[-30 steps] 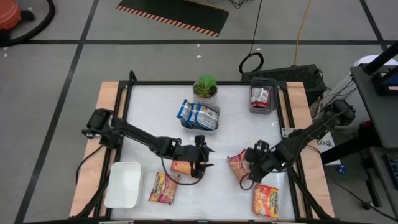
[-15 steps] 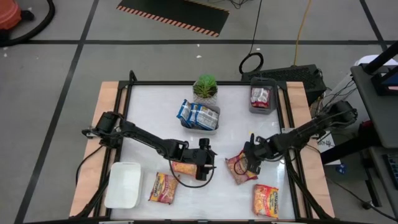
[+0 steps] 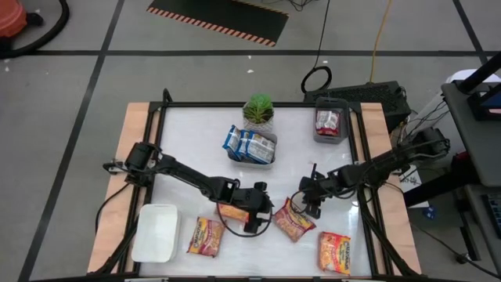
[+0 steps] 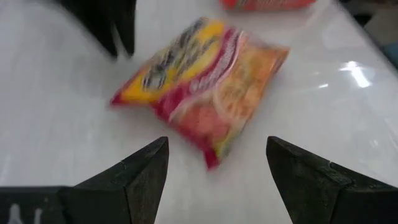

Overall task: Sort Maruchan noodles
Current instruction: Put the right red noodle pack into the black bin

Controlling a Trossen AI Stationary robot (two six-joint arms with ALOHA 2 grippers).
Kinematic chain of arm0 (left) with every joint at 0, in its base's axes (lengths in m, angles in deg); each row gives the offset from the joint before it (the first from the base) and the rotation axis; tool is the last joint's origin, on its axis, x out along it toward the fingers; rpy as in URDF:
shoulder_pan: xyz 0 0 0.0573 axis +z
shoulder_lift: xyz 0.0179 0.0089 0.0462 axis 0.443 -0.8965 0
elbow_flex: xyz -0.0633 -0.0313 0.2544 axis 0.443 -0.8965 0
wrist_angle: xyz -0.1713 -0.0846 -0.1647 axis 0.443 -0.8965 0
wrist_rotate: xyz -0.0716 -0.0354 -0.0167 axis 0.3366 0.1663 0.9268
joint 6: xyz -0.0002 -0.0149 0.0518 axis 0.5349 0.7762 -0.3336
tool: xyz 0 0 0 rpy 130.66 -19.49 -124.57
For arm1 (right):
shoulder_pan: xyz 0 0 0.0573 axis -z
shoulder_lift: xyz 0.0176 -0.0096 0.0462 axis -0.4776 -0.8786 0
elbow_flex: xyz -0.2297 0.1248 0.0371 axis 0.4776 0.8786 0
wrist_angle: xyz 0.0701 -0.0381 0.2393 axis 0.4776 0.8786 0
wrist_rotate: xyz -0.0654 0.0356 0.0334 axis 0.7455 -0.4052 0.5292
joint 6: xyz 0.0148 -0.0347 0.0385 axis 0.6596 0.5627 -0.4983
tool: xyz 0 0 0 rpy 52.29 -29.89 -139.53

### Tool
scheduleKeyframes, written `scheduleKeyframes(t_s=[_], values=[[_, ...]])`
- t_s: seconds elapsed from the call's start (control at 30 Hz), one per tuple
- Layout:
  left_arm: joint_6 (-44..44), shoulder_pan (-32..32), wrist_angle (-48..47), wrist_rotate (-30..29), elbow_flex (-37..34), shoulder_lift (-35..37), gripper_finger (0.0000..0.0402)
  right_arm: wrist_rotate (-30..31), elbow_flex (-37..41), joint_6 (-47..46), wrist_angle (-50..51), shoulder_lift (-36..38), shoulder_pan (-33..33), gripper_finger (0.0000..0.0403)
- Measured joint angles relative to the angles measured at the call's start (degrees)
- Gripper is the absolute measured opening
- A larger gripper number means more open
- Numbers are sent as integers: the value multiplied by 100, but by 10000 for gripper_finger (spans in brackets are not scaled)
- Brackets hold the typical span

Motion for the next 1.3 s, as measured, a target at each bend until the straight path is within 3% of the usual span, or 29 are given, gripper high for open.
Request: scheduleKeyframes(t_s=[0.23,0.47,0.63,1.3], values=[[581,-159,-431,-418,-10,-125,273,-26,0,358,4,0,59,68],[769,-280,11,-437,-6,-425,273,-180,0,785,-38,0,420,68],[914,-299,407,-1116,-6,-797,273,-434,0,766,-131,2,612,68],[1075,-522,1400,-1317,-6,-973,273,-472,0,450,-283,2,498,68]])
